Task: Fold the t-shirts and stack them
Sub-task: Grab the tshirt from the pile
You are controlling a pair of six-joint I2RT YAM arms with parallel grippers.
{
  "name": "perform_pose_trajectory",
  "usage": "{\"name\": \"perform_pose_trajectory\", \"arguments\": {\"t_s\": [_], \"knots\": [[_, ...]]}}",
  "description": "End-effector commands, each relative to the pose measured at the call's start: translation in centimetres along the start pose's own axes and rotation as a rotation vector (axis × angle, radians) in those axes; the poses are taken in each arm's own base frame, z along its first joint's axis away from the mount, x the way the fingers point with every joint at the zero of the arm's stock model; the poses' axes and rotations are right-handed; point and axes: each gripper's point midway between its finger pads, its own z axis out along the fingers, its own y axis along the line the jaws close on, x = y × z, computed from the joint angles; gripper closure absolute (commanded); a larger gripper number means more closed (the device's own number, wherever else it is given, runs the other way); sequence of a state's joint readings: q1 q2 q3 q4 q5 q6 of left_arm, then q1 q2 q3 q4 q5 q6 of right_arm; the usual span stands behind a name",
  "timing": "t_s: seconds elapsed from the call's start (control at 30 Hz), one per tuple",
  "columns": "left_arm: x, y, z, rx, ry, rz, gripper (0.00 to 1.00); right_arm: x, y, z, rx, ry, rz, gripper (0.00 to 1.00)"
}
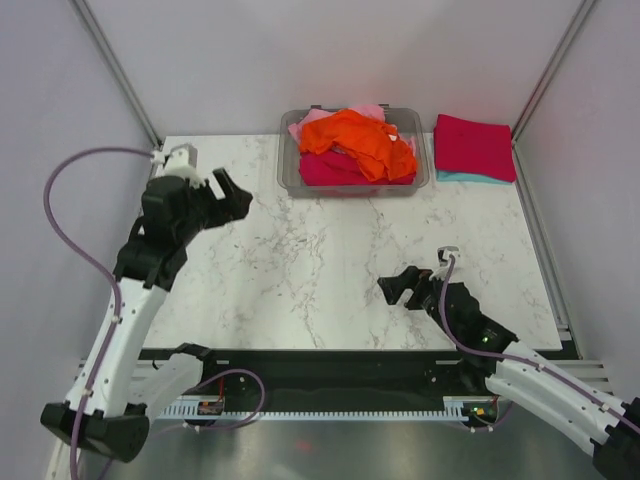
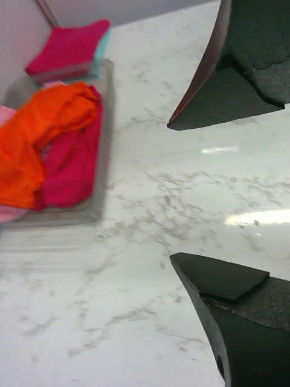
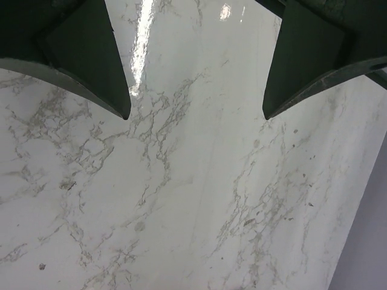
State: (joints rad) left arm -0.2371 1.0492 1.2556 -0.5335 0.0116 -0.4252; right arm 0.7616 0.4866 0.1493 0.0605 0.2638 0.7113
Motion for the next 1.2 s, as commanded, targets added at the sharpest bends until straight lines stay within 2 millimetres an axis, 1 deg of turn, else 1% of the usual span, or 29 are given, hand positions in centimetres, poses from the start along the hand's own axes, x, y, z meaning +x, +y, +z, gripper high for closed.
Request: {"name": "perform_pose_trajectory", "arguments": {"t_s": [0.0,0.03,0.07,0.1,0.13,0.17,0.2,0.23,0.27,0.3,0.33,0.37,0.4,0.47,0.5,0.53,0.57,0.6,0.67,0.7,0.77,0.8,0.9,0.93,1.0,1.03,1.07,1.13,1.17], "knots": [[7.7,3.2,-1.6,-0.024,0.129,0.051,0.08,-3.2,2.3,0.3,-0.002,-0.032,-0.012,0.02],[10.0,4.0,-2.3,-0.016,0.158,0.076,0.08,-3.9,2.5,0.5,0.014,-0.03,-0.051,0.02],[9.7,3.7,-3.9,0.015,0.112,0.089,0.08,-5.0,3.1,0.8,0.025,-0.043,-0.078,0.02],[10.1,3.9,-4.8,0.018,0.096,0.088,0.08,-8.3,5.3,0.8,0.013,-0.09,-0.09,0.02],[11.4,4.6,-5.1,0.007,0.1,0.076,0.08,-8.3,4.5,2.0,0.097,-0.053,-0.177,0.02],[11.6,4.7,-5.6,0.008,0.082,0.066,0.08,-9.5,5.1,2.8,0.123,-0.05,-0.216,0.02],[11.1,4.7,-6.6,0.014,0.039,0.055,0.08,-13.4,8.1,3.3,0.106,-0.105,-0.232,0.02],[11.0,4.9,-6.8,0.002,0.027,0.05,0.08,-12.4,6.7,5.6,0.214,-0.029,-0.312,0.02],[10.9,5.0,-7.2,-0.007,0.023,0.054,0.08,-16.2,8.9,6.5,0.225,-0.08,-0.338,0.02],[10.6,5.7,-7.4,-0.05,0.022,0.056,0.08,-15.1,7.6,9.4,0.31,-0.014,-0.391,0.02],[10.8,6.1,-8.0,-0.079,0.049,0.06,0.08,-15.4,7.1,10.3,0.356,0.026,-0.418,0.02],[10.8,6.5,-8.1,-0.106,0.054,0.051,0.09,-16.6,6.3,11.7,0.388,0.037,-0.421,0.02],[10.8,6.9,-8.3,-0.134,0.051,0.036,0.08,-17.6,6.9,14.4,0.395,0.043,-0.417,0.02],[11.1,6.9,-8.2,-0.128,0.035,0.022,0.08,-18.4,6.3,17.0,0.392,0.078,-0.402,0.02],[11.3,6.7,-8.1,-0.106,0.025,0.022,0.09,-21.5,6.4,18.2,0.402,0.028,-0.369,0.02],[12.0,6.8,-7.9,-0.094,0.028,0.028,0.09,-20.0,4.3,20.5,0.446,0.09,-0.37,0.02],[11.9,6.8,-8.0,-0.094,0.02,0.028,0.09,-20.8,3.0,21.4,0.475,0.093,-0.356,0.02],[11.7,6.8,-8.1,-0.093,0.015,0.03,0.09,-20.9,2.0,23.4,0.511,0.114,-0.355,0.02],[11.8,6.7,-8.2,-0.089,0.01,0.028,0.09,-21.0,0.7,25.1,0.546,0.132,-0.356,0.02],[11.9,6.7,-8.2,-0.089,0.012,0.025,0.1,-21.2,-0.2,27.0,0.556,0.136,-0.358,0.02],[12.0,6.9,-8.2,-0.092,0.012,0.024,0.1,-20.7,-1.5,28.2,0.585,0.169,-0.386,0.02],[12.0,6.9,-8.3,-0.094,0.008,0.023,0.1,-20.7,-2.5,29.3,0.608,0.169,-0.39,0.02],[11.9,6.8,-8.4,-0.091,0.001,0.022,0.11,-20.5,-5.0,30.2,0.657,0.174,-0.391,0.02],[11.9,6.8,-8.4,-0.09,0.0,0.022,0.11,-20.6,-5.4,30.4,0.656,0.166,-0.375,0.02],[11.9,6.8,-8.4,-0.088,-0.001,0.022,0.11,-20.9,-7.0,30.4,0.68,0.164,-0.352,0.02],[11.9,6.8,-8.4,-0.088,-0.001,0.024,0.12,-21.0,-7.1,30.6,0.665,0.158,-0.342,0.05],[11.9,6.8,-8.4,-0.086,-0.002,0.024,0.12,-20.8,-7.9,30.5,0.668,0.167,-0.332,0.13],[11.8,6.8,-8.5,-0.086,-0.005,0.023,0.13,-21.2,-7.6,30.6,0.645,0.152,-0.322,0.33],[11.8,6.7,-8.5,-0.083,-0.007,0.023,0.14,-21.2,-7.7,30.6,0.645,0.15,-0.323,0.52]]}}
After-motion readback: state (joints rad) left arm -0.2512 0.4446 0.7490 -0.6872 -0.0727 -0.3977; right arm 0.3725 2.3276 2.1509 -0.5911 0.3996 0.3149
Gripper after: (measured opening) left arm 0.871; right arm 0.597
